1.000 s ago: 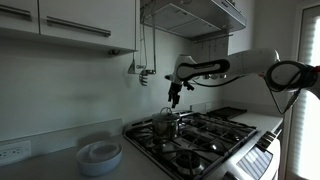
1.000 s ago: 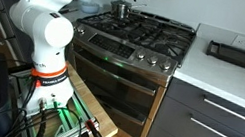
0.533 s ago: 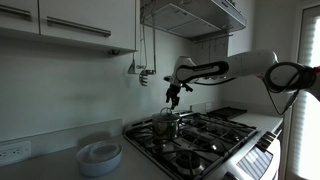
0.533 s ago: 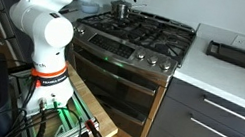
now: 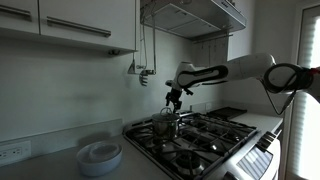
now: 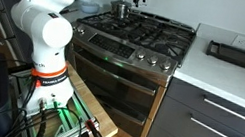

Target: Move the silver pot to the right

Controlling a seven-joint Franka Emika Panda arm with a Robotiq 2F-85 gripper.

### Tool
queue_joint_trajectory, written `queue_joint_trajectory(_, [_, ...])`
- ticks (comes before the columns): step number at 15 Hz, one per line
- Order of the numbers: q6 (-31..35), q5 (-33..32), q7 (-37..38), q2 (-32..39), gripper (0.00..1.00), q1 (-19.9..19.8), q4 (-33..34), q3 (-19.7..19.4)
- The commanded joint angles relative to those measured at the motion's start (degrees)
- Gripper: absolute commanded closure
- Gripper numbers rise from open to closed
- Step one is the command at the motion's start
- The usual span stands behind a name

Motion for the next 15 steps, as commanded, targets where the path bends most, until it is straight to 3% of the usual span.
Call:
queue_joint_trajectory(1, [3.2,2.4,-6.7,-1.0,0.0,-2.7,-2.8,2.7])
queue_joint_trajectory(8, [5.5,5.1,-13.1,-0.9,0.0,-4.5,-5.7,6.6])
queue_joint_trajectory(15, [4.8,4.2,-16.9,-1.1,0.0,-4.7,-8.8,7.2])
